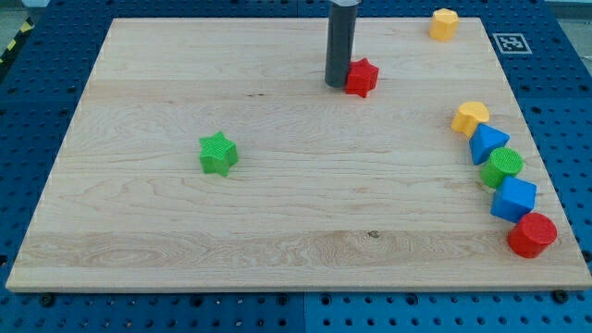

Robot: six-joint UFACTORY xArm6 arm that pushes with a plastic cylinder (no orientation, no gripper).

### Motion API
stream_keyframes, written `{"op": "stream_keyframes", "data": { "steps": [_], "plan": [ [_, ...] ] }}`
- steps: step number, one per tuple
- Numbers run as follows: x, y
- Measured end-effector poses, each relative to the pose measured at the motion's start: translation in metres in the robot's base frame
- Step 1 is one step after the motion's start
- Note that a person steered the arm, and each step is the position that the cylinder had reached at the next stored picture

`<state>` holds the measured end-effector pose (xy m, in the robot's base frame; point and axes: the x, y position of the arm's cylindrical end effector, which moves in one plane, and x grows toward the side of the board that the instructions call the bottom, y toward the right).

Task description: Move the red star towards the yellow heart

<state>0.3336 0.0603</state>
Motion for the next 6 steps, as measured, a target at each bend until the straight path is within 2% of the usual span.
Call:
{"op": "stream_keyframes", "data": {
  "steps": [4, 5, 6],
  "plan": [
    [-0.026, 0.121],
    [-0.026, 0.118],
    [-0.026, 0.092]
  ]
}}
